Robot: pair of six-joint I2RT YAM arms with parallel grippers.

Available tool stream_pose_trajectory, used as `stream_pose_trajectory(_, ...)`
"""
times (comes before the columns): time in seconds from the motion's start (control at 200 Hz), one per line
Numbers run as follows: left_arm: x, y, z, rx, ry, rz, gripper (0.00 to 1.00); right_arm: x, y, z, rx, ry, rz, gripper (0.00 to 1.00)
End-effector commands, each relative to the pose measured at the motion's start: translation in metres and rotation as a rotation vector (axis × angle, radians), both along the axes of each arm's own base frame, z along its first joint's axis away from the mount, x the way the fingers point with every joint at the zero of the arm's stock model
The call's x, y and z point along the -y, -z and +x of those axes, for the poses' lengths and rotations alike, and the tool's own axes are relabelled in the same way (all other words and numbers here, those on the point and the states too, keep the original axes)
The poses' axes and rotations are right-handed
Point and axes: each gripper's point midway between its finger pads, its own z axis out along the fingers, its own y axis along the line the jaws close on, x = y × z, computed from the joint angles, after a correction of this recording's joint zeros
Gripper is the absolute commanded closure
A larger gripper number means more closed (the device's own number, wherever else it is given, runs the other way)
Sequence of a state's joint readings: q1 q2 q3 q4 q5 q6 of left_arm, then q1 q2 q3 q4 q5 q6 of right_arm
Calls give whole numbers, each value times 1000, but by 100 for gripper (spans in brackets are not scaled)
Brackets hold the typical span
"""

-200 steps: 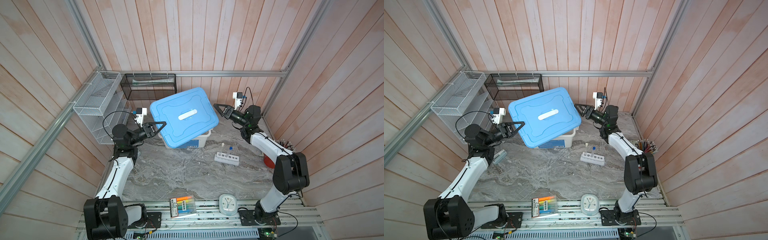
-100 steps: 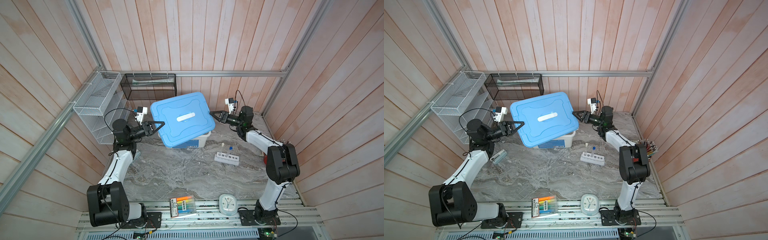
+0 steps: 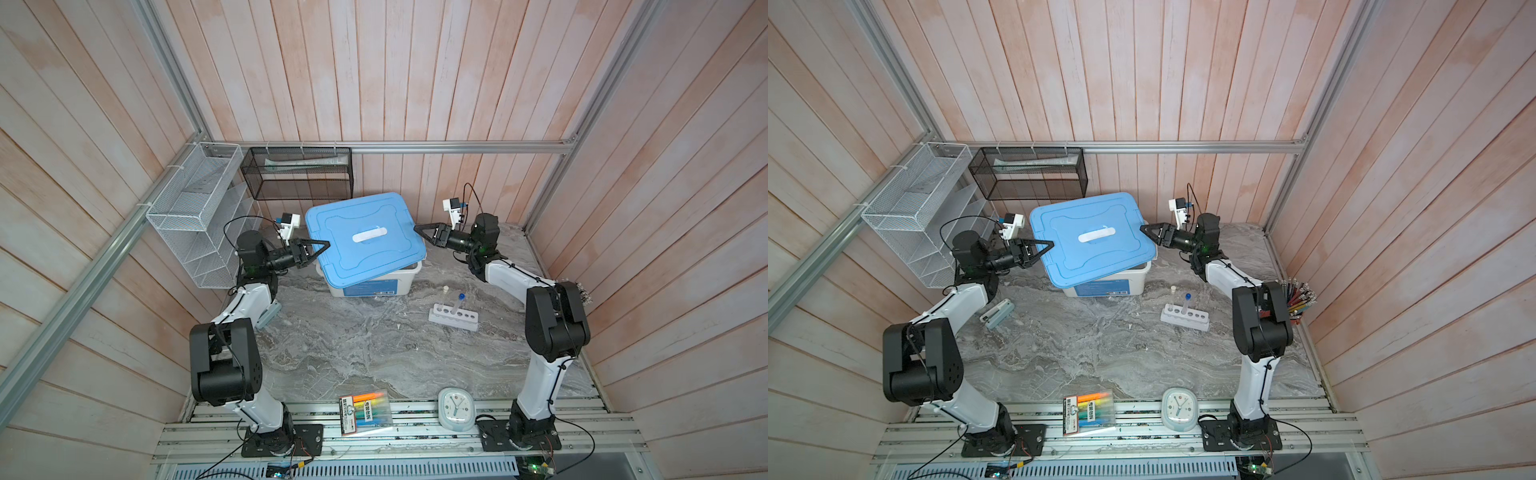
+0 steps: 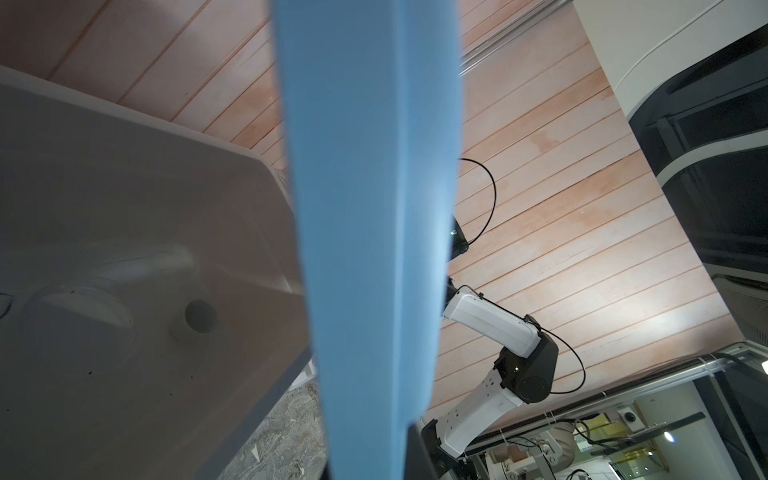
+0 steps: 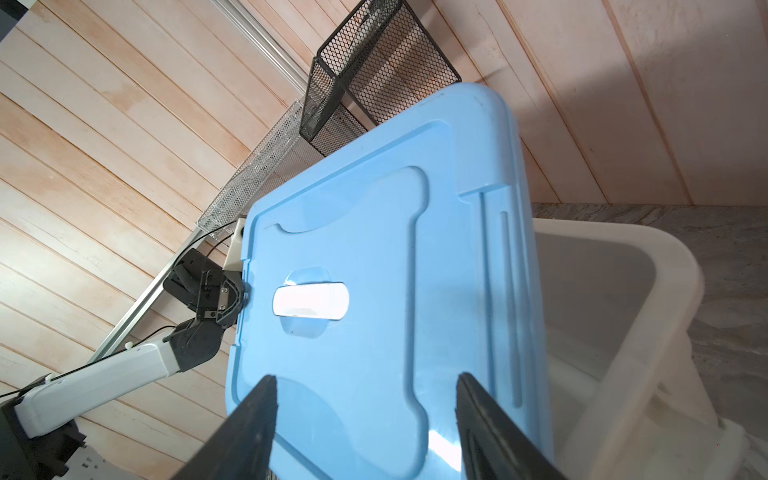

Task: Organize the chemistry lab equipment
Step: 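Lower the blue lid onto the bin rim with both grippers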

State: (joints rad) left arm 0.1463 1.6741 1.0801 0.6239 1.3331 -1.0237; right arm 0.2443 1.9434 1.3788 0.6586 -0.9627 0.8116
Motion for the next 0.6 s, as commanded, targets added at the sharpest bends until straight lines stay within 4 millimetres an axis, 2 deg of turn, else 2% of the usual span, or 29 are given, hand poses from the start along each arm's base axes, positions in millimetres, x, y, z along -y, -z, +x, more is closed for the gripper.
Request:
stream_pose_trajectory(0.0,-3,-5,7,79,28,15,100,-4,-3,5,26,-13,7,32)
stream_pose_trajectory(0.165,-14,19,14,28,32,12,100,-5,1,8,15,-7,3,33)
stream_pose_trajectory(0.595,-21,47,28,-36,20,5,100,-4,9,16,-5,13,-6,34)
